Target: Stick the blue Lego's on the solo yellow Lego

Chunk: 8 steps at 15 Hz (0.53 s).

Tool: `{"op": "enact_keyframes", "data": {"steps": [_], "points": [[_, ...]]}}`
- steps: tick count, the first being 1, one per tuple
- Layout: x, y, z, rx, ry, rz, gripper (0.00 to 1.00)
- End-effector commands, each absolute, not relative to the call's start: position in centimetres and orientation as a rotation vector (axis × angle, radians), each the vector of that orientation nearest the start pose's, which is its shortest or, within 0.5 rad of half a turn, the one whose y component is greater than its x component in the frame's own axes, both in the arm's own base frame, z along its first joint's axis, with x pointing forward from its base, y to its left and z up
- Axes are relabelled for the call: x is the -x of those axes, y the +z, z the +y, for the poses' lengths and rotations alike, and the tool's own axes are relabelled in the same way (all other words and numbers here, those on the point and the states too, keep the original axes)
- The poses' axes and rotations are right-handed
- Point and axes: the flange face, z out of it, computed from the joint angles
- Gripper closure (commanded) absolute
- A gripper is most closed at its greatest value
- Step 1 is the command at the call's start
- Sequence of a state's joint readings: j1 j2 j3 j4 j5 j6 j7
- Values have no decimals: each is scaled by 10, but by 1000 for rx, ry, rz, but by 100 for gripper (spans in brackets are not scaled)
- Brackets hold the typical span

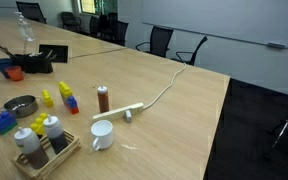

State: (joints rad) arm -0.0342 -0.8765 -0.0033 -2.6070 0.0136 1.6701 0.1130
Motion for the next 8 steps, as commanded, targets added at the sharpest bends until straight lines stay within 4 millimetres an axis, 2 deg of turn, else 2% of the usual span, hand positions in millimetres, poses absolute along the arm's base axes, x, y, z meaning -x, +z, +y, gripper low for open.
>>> {"op": "enact_keyframes", "data": {"steps": [1,4,7,8], "points": [[-284,507,-9,3117,96,236,0],[-284,507,-9,3117,96,236,0],[-290,506,7,3151,89,144,0],[-293,502,19,3164,105,94,0]]}}
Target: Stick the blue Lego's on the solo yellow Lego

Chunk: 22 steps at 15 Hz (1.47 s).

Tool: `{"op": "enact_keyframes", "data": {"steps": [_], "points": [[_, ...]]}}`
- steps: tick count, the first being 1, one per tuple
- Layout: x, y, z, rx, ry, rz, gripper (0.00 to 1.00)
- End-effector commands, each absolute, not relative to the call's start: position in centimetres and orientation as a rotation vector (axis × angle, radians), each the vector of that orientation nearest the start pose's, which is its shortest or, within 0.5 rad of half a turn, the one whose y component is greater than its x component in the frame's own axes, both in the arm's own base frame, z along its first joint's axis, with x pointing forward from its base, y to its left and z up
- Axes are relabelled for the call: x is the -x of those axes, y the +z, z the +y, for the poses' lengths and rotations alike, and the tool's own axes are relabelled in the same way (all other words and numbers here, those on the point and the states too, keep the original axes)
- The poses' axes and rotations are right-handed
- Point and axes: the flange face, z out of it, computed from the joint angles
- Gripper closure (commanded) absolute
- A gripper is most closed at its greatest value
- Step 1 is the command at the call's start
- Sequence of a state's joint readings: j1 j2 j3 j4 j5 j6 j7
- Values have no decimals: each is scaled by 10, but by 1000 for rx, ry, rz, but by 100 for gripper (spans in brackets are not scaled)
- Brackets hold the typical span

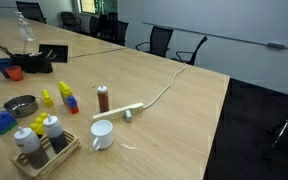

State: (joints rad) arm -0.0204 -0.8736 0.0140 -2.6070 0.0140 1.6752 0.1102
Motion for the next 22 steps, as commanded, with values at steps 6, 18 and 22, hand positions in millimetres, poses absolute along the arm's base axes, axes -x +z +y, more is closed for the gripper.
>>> {"op": "enact_keyframes", "data": {"steps": [6,18,22], "points": [[-298,463,123,3214,62,-422,0],[-294,443,170,3169,28,-654,0],[-305,421,221,3120,-9,-883,0]]}}
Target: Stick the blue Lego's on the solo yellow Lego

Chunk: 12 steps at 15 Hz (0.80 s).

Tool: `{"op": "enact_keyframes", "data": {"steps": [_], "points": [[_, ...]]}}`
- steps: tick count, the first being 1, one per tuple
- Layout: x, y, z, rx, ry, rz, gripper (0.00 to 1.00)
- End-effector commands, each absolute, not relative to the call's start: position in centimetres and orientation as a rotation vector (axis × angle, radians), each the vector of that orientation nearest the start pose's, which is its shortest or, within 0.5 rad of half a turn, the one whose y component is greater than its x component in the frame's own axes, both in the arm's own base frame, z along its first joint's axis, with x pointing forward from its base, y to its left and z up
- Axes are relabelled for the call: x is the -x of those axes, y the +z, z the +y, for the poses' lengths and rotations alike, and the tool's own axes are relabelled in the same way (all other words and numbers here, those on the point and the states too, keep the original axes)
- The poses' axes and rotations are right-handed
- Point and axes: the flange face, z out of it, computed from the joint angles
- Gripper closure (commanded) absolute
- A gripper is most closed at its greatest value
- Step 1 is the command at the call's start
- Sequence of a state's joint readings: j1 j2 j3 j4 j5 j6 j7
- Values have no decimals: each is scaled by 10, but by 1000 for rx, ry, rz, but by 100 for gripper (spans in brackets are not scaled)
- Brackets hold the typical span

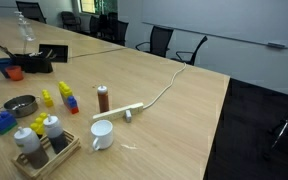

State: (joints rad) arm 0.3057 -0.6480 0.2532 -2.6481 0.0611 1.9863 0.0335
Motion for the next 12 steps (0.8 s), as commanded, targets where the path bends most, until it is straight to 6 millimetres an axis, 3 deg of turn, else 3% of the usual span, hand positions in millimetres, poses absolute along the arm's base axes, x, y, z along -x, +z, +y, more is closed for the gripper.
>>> {"op": "enact_keyframes", "data": {"steps": [1,4,7,8,9,12], "points": [[-306,410,245,3089,-23,-999,0],[-303,377,303,3018,-65,-1287,0],[-296,350,345,2923,-92,-1456,0],[-295,346,353,2893,-111,-1489,0],[-289,348,342,2937,-91,-1412,0],[-291,342,346,2931,-76,-1412,0]]}}
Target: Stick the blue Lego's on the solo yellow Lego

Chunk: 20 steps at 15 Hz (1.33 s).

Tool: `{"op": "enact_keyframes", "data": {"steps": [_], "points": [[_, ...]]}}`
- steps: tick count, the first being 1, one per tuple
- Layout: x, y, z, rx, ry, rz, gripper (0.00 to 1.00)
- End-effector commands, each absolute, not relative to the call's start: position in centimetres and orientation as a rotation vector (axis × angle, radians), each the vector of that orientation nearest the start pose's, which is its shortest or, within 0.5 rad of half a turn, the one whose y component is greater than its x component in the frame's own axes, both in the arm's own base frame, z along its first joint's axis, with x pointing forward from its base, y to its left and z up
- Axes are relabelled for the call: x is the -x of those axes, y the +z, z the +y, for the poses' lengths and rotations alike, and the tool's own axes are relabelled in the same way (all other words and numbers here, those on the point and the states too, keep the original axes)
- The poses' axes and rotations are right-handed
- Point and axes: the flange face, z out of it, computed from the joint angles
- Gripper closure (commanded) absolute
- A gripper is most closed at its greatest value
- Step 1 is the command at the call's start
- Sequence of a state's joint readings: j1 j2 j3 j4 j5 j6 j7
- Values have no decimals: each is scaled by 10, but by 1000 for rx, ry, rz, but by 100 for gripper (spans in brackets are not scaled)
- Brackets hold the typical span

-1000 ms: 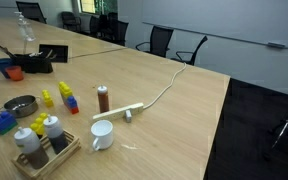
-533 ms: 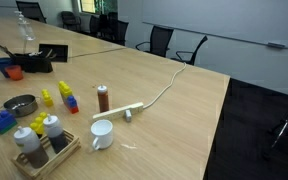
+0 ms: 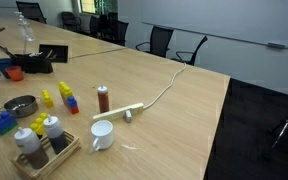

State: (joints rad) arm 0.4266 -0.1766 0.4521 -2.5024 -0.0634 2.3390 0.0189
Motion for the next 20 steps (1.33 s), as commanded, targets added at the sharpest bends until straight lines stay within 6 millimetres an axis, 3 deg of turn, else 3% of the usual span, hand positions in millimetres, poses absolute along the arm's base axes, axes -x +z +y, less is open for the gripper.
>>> {"op": "enact_keyframes", "data": {"steps": [1,5,9,15,18,19,20], "points": [[-291,344,345,2933,-83,-1409,0],[-290,342,349,2915,-139,-1434,0],[-287,327,374,2831,-252,-1500,0],[-282,281,393,2812,-243,-1606,0],[-280,258,404,2843,-212,-1533,0],[-279,252,409,2855,-203,-1513,0],[-275,258,399,2841,-191,-1548,0]]}}
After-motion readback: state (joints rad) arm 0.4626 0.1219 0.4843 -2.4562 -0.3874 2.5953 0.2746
